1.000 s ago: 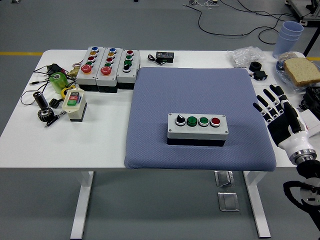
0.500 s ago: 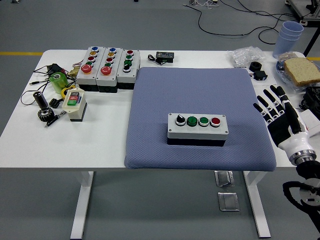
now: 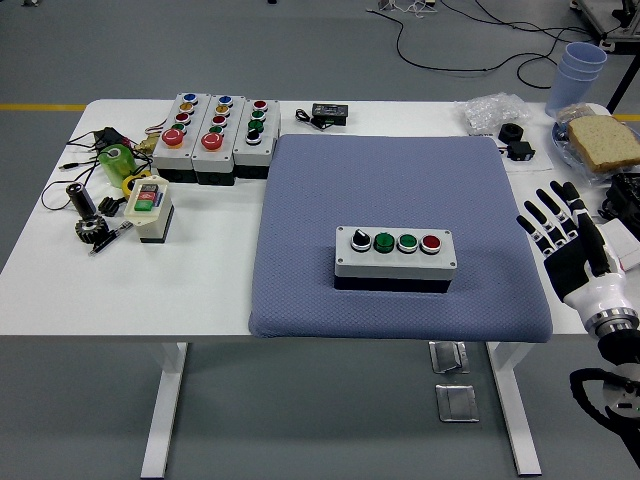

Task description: Pick up the button,place it on the desk,press the button,press the button

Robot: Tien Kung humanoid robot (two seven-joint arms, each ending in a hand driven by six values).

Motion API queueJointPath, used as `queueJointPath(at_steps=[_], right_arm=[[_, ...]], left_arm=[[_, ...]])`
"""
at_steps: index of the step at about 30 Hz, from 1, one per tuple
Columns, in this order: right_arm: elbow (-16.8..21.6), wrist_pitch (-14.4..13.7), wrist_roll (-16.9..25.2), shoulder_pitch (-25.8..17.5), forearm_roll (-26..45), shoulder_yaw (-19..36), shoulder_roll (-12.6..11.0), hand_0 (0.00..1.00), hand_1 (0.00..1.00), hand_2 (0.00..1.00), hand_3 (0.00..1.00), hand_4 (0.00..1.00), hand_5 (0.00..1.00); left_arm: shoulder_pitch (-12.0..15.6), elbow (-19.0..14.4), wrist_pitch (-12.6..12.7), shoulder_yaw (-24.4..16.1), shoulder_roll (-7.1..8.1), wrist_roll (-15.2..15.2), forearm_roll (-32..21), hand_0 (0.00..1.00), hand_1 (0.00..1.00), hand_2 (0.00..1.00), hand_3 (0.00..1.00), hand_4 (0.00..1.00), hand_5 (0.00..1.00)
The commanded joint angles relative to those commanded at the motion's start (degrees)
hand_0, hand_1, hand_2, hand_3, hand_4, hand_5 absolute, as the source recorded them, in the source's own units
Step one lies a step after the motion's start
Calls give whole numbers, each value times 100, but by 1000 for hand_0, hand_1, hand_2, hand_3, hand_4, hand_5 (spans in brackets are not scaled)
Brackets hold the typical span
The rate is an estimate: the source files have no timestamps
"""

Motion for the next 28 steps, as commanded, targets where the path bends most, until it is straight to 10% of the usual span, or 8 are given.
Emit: queueJointPath(at_steps=[28], right_arm=[[-183,220,-365,-158,145,168,-12,735,671,709,658,766,457]], left_arm=[[137,0,-44,130,-9,-15,81,651,637,641,557,326,856]])
